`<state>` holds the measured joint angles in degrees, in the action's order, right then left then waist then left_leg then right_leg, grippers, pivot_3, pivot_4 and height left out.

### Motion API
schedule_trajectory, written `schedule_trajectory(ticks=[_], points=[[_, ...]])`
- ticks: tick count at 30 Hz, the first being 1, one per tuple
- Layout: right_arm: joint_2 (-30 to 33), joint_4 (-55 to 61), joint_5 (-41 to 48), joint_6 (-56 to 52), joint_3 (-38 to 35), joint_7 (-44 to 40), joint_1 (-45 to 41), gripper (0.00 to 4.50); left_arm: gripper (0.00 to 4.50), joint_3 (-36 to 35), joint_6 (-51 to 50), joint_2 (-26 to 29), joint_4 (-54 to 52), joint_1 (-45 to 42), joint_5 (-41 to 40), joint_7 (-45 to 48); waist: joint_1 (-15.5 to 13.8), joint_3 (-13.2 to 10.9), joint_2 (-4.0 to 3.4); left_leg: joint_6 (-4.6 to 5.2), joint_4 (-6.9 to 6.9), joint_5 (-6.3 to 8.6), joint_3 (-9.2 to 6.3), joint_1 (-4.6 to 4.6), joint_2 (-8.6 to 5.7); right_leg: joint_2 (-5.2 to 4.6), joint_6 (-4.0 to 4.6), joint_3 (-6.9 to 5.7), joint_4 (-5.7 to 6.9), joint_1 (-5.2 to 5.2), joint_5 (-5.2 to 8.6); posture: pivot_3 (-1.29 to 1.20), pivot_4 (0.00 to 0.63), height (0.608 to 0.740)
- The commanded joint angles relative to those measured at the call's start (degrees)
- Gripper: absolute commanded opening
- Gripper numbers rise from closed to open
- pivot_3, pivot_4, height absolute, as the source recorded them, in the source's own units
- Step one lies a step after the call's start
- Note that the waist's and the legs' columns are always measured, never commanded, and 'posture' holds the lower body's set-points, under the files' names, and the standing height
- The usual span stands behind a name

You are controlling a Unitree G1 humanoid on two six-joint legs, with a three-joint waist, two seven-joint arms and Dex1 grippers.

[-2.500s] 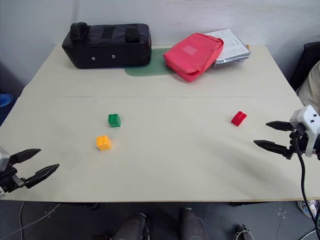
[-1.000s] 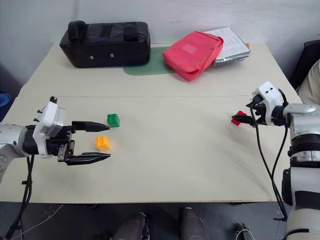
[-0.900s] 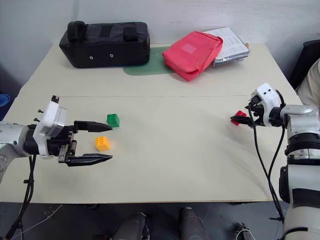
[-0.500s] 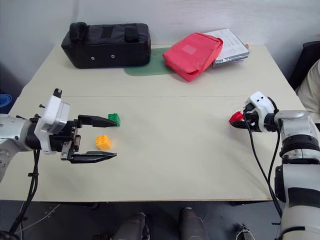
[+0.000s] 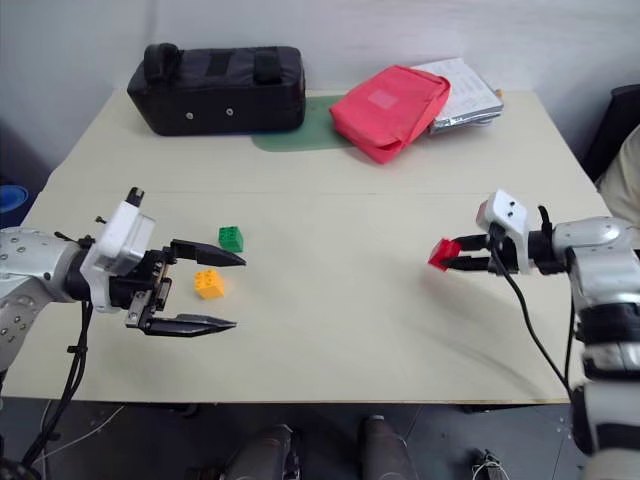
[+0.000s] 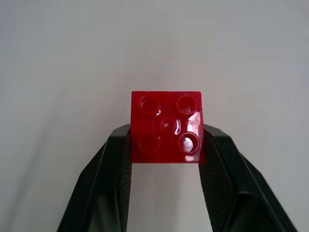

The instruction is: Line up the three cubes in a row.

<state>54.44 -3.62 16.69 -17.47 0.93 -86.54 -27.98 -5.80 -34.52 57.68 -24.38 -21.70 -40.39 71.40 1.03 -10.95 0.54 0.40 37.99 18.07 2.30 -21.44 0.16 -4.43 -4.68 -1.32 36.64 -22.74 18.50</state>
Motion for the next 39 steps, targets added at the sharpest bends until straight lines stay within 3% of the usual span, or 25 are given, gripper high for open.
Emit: schedule_trajectory(ticks=[1,11,32,39], points=[[1.7,15.7,4.0,-0.7,0.3,-1.4,5.5,1.47,4.5,2.6,4.1,0.5,-0.9,-0.1,2.7,3.5,0.0,0.0,0.01,0.0,0.04,0.0,0.0,0.02,-0.01,0.0,0.0,0.0,-0.01,0.05,0.0,0.0,0.15,0.74],[0.6,22.2,1.7,-0.6,3.7,4.8,13.1,1.47,4.5,4.9,9.3,0.3,-2.2,2.4,5.6,6.5,0.3,0.0,0.02,0.08,0.04,0.06,0.0,0.14,-0.03,-0.08,0.0,0.08,-0.21,0.11,0.0,0.0,0.15,0.74],[-3.6,12.0,-4.5,9.4,8.2,8.7,9.9,1.47,4.5,4.6,9.4,-0.8,-1.8,1.7,5.7,3.4,0.3,0.0,0.03,0.14,0.06,0.09,0.0,0.16,-0.03,-0.08,0.0,0.08,-0.2,0.13,0.0,0.0,0.15,0.74],[-2.1,12.1,-2.8,8.9,6.2,7.8,9.5,3.82,4.5,3.0,8.0,-2.3,-0.2,2.8,5.4,-0.4,0.3,0.0,0.03,0.14,0.06,0.09,0.0,0.16,-0.03,-0.08,0.0,0.08,-0.2,0.13,0.0,0.0,0.15,0.74]])
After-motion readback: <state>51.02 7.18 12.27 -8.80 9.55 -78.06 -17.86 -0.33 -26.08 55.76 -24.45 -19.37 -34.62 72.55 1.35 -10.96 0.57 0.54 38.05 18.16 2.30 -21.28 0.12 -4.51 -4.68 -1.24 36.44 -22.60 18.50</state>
